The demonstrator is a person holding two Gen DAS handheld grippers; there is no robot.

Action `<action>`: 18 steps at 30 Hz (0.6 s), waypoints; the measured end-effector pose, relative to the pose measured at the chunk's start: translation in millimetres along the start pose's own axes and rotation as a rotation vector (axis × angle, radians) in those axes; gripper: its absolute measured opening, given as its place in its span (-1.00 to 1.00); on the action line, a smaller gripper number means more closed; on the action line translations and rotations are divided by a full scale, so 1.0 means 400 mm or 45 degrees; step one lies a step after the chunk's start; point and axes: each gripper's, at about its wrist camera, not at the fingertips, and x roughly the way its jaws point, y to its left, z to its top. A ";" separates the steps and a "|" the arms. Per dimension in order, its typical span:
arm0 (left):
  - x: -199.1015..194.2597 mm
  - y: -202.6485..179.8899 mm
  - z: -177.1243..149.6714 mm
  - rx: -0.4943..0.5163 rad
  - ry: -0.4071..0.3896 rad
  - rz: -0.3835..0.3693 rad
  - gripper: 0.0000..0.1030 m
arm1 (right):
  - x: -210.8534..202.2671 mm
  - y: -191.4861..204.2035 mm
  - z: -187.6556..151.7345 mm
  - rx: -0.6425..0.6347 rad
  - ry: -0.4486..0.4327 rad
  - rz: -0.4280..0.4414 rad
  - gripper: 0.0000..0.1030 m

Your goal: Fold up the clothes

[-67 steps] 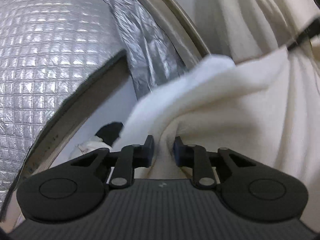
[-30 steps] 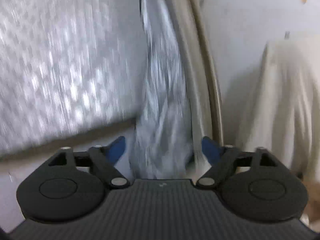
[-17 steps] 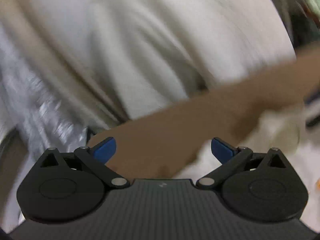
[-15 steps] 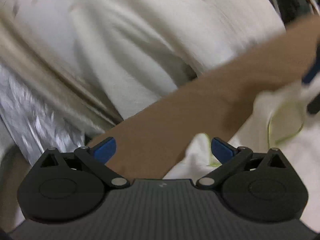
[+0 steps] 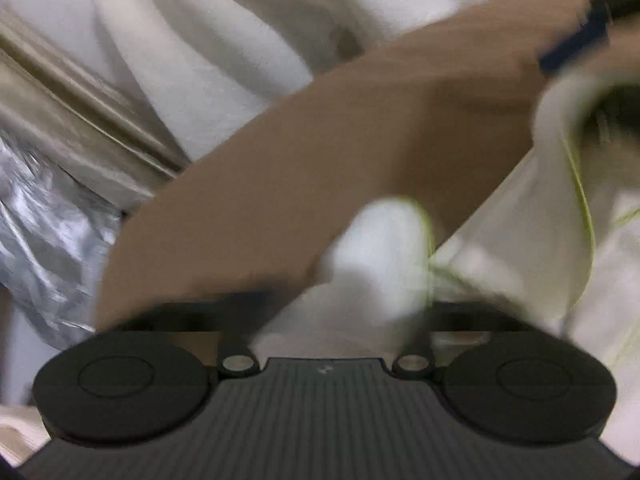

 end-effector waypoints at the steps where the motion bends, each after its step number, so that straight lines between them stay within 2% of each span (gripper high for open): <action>1: 0.009 0.004 0.010 -0.025 0.026 0.050 -0.82 | 0.007 -0.016 0.014 0.064 -0.032 0.001 -0.53; 2: 0.002 0.029 0.022 -0.115 -0.005 0.061 -0.82 | 0.019 -0.036 0.028 0.146 -0.034 0.001 -0.88; 4: -0.033 0.087 0.044 -0.290 -0.132 0.153 -0.85 | 0.040 -0.070 0.045 0.254 -0.028 -0.035 -0.91; 6: -0.036 0.115 0.064 -0.374 -0.166 0.191 -0.88 | 0.049 -0.095 0.052 0.345 -0.015 -0.074 -0.91; 7: -0.036 0.128 0.074 -0.413 -0.180 0.207 -0.81 | 0.052 -0.106 0.054 0.399 -0.008 -0.077 -0.91; 9: 0.018 0.138 0.103 -0.495 -0.082 0.152 -0.70 | 0.062 -0.131 0.054 0.562 0.013 -0.042 -0.72; 10: 0.044 0.141 0.114 -0.549 -0.033 0.107 -0.34 | 0.071 -0.149 0.052 0.668 0.023 0.007 -0.69; 11: 0.057 0.146 0.113 -0.606 -0.021 0.070 0.06 | 0.081 -0.170 0.050 0.796 0.026 0.092 -0.54; 13: 0.078 0.158 0.109 -0.720 -0.013 -0.001 0.16 | 0.087 -0.210 0.035 1.021 0.002 0.304 -0.25; 15: 0.046 0.154 0.100 -0.775 -0.083 -0.061 0.20 | 0.069 -0.236 0.021 1.138 -0.068 0.492 -0.14; 16: 0.021 0.156 0.101 -0.774 -0.131 -0.080 0.24 | 0.047 -0.252 0.017 1.147 -0.101 0.555 -0.03; 17: -0.013 0.154 0.096 -0.762 -0.194 -0.083 0.34 | 0.016 -0.267 0.016 1.102 -0.117 0.579 -0.01; 18: -0.047 0.152 0.091 -0.749 -0.264 -0.083 0.41 | -0.017 -0.274 0.017 1.007 -0.101 0.536 -0.01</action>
